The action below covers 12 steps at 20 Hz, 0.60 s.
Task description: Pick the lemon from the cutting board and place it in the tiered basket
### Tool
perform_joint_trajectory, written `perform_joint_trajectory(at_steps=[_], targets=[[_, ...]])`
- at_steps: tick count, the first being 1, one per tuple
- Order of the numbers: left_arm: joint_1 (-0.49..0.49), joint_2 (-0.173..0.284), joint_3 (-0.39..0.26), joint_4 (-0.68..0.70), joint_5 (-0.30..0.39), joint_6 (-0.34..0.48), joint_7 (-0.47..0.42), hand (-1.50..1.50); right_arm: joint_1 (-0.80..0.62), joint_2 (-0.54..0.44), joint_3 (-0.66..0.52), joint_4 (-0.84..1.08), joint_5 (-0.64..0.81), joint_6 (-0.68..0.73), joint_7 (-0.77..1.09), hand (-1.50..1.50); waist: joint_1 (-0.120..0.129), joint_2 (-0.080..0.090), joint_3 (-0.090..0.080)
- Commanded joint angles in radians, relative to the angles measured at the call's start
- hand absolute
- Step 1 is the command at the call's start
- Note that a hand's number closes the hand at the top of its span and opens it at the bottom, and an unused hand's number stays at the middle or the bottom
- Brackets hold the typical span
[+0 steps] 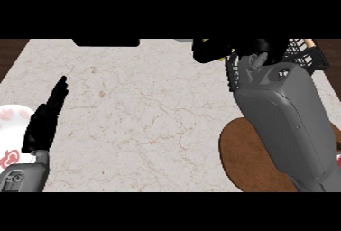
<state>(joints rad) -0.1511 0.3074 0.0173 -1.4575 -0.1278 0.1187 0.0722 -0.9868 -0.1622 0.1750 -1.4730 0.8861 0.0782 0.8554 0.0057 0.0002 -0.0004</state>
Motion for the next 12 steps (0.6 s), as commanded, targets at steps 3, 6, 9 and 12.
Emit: perform_joint_trajectory(at_steps=[3, 6, 9, 12], targets=[[0.040, -0.009, -0.006, -0.052, 0.005, -0.018, -0.001, 0.00, -0.026, -0.105, -0.004, 0.203, 0.091, -0.023, -0.144, 1.50, 0.013, 0.003, 0.000], [0.037, -0.042, -0.025, -0.040, -0.017, 0.008, -0.008, 0.00, -0.015, -0.184, -0.008, 0.232, 0.141, -0.005, -0.166, 1.50, 0.005, 0.002, 0.000], [-0.062, 0.006, 0.028, 0.026, 0.007, -0.026, 0.027, 0.00, 0.014, -0.231, 0.018, 0.272, 0.203, -0.005, -0.184, 1.50, -0.008, 0.003, 0.000], [0.014, -0.002, 0.023, -0.006, -0.002, -0.026, -0.011, 0.00, -0.061, -0.305, -0.079, 0.371, 0.172, -0.027, -0.288, 1.50, 0.006, 0.002, 0.000]])
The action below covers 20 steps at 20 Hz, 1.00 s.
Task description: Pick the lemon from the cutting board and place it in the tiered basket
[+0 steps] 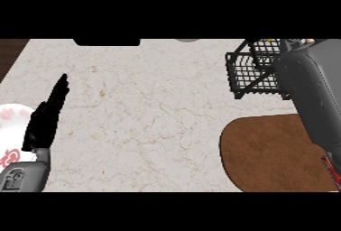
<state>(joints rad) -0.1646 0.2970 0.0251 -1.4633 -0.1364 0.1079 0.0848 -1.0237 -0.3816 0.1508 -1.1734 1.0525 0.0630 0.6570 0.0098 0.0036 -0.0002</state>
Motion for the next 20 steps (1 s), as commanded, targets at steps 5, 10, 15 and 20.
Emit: perform_joint_trajectory(at_steps=[5, 10, 15, 20], targets=[[0.002, -0.034, -0.003, 0.010, -0.023, 0.004, -0.028, 0.00, 0.010, -0.064, -0.065, 0.149, 0.014, -0.045, -0.193, 1.50, -0.003, -0.002, 0.000], [0.012, 0.012, 0.041, -0.029, 0.003, -0.036, 0.001, 0.00, 0.009, -0.064, -0.129, 0.219, -0.066, -0.004, -0.290, 1.50, -0.001, -0.003, 0.000], [-0.024, -0.050, 0.006, 0.048, -0.048, 0.010, -0.024, 0.00, -0.003, -0.085, -0.199, 0.399, -0.095, -0.078, -0.422, 1.50, 0.005, 0.003, 0.000], [-0.025, -0.044, 0.024, 0.057, -0.031, 0.000, -0.030, 0.00, 0.012, -0.024, -0.307, 0.443, -0.217, -0.009, -0.320, -1.50, -0.002, 0.003, 0.000]])
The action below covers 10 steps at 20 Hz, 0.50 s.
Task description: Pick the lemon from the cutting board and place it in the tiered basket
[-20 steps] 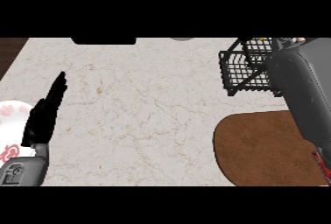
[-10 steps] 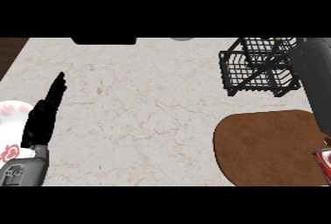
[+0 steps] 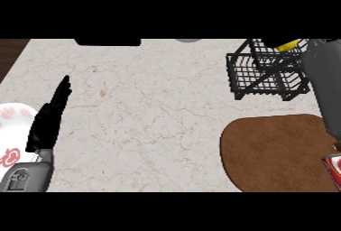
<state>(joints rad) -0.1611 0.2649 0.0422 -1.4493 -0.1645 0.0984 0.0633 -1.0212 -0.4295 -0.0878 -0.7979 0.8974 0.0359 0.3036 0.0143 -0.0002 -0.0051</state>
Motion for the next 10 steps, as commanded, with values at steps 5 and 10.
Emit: perform_joint_trajectory(at_steps=[5, 10], targets=[[-0.058, 0.015, 0.017, 0.008, -0.004, -0.013, 0.031, 0.00, 0.019, 0.024, -0.103, 0.117, -0.075, -0.078, -0.059, -1.50, 0.000, 0.009, 0.006], [0.022, 0.005, 0.010, -0.015, -0.009, -0.019, -0.002, 0.00, 0.054, 0.050, -0.154, -0.003, -0.138, -0.151, -0.067, -1.50, -0.009, 0.001, 0.005]])
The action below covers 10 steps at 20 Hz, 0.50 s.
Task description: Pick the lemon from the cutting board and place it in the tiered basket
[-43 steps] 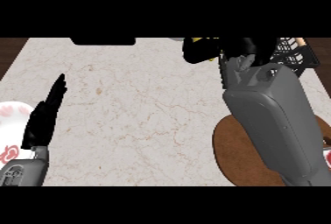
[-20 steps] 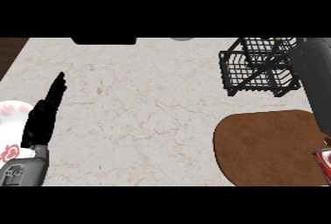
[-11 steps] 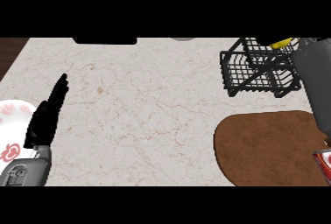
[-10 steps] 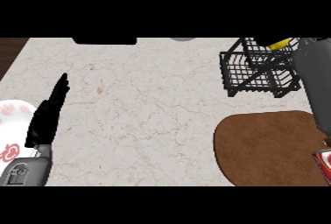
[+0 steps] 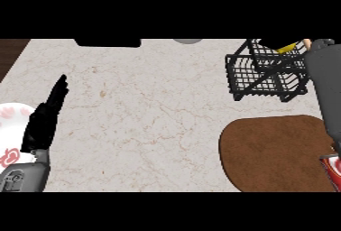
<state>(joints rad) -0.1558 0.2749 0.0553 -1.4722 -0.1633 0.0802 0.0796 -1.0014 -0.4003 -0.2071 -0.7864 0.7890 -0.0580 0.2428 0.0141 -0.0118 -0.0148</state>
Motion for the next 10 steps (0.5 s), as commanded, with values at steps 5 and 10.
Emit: perform_joint_trajectory(at_steps=[5, 10], targets=[[-0.014, 0.025, 0.042, 0.021, 0.014, -0.026, -0.007, 0.00, 0.055, -0.033, -0.088, -0.079, -0.080, -0.082, -0.035, -1.50, -0.012, 0.012, 0.015], [0.004, -0.007, 0.021, 0.020, -0.003, -0.012, -0.013, 0.00, 0.107, -0.112, -0.164, -0.163, -0.155, -0.007, 0.042, -1.50, -0.020, 0.010, 0.015]])
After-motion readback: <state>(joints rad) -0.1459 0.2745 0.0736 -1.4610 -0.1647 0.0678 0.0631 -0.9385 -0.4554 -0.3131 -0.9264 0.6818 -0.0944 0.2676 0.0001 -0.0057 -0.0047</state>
